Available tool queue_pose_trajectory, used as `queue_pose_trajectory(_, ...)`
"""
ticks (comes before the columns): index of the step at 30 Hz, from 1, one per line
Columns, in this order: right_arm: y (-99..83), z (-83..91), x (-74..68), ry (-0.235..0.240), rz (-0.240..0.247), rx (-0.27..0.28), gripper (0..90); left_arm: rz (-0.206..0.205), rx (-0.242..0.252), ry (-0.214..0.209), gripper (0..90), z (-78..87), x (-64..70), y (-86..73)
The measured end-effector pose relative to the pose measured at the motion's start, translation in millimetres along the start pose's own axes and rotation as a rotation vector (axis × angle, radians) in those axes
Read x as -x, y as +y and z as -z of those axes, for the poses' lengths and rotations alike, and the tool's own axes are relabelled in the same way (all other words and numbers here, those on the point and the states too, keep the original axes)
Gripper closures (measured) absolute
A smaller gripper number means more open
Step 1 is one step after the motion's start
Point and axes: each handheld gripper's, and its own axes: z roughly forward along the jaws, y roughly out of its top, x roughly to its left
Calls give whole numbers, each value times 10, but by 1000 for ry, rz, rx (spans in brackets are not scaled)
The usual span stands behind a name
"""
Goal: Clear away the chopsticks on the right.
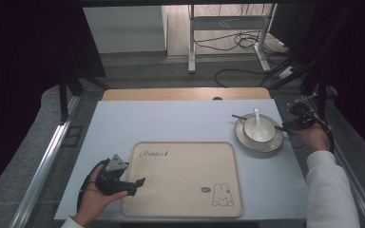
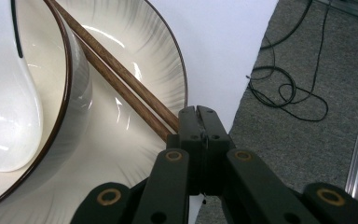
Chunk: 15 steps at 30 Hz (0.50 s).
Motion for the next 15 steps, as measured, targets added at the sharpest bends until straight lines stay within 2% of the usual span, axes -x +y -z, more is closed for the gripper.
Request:
queue_pose_trajectory(11,-16,6,-21,1,16,-1,894,-2,-2,0,162,-1,3,-1)
queue_pose_trajectory(15,-17,8,-20,3,6,-13,894,-3,-3,0,162,-2,5,-1)
